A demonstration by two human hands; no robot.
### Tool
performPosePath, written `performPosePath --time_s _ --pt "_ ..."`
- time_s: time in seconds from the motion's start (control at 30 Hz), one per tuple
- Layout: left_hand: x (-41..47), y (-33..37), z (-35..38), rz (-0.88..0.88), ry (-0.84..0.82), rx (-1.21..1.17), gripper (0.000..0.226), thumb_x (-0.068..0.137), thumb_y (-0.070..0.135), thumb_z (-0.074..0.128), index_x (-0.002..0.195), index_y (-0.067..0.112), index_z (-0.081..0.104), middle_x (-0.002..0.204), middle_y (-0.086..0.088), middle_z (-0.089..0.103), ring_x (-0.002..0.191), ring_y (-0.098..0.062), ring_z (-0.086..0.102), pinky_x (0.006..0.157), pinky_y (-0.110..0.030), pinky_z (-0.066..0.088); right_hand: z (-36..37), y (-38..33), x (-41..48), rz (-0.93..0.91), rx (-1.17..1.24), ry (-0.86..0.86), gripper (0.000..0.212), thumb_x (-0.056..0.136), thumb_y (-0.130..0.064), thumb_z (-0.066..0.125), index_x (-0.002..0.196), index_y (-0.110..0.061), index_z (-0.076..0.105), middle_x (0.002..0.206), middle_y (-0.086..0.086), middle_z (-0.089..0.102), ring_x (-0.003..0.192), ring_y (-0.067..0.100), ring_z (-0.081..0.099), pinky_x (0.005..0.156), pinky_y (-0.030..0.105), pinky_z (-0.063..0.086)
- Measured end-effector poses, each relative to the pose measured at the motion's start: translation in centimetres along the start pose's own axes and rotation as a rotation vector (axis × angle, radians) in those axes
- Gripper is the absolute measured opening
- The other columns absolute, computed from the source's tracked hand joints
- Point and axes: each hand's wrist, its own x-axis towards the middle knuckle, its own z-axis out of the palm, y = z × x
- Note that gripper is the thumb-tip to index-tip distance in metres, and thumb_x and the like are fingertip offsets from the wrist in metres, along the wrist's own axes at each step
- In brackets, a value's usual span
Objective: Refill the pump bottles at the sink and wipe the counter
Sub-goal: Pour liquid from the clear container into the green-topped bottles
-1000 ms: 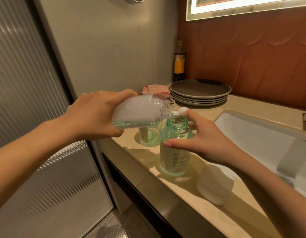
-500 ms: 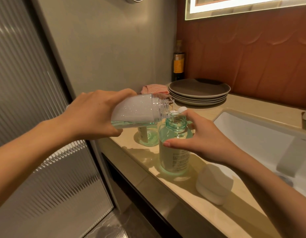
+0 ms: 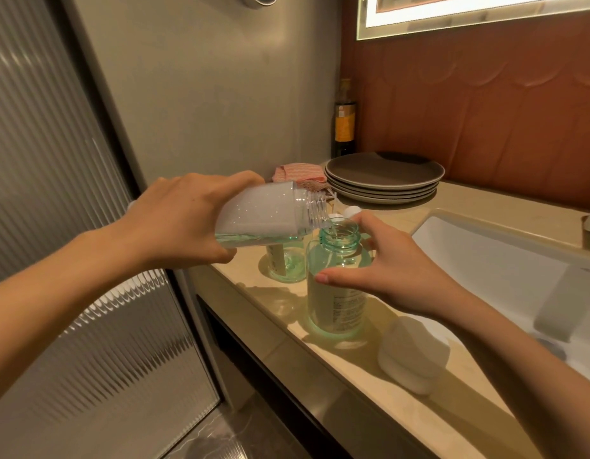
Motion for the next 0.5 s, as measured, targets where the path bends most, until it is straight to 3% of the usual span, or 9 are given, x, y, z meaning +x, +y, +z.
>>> performPosePath --time_s 0.13,0.5 --pt "-0.03 -0.03 -0.02 -0.004 0.005 0.007 0.074 0.061 0.032 0.076 0.119 0.045 0.033 0.096 0.009 0.063 0.077 -0.020 0.058 0.056 -0.030 0.045 -0.02 0.03 0.02 -0.001 -0.003 0.001 0.078 0.058 -0.056 0.076 0.123 -0.024 0.049 0.128 -0.004 0.055 0.114 0.015 0.051 0.090 0.033 0.048" --pt "-0.07 0.11 -0.04 -0.014 -0.002 -0.003 0.073 0.061 0.031 0.076 0.118 0.046 0.032 0.094 0.010 0.063 0.075 -0.019 0.058 0.055 -0.029 0.044 0.01 0.02 0.01 -0.012 -0.003 0.005 0.075 0.057 -0.057 0.075 0.119 -0.024 0.050 0.124 -0.005 0.057 0.109 0.014 0.053 0.088 0.033 0.049"
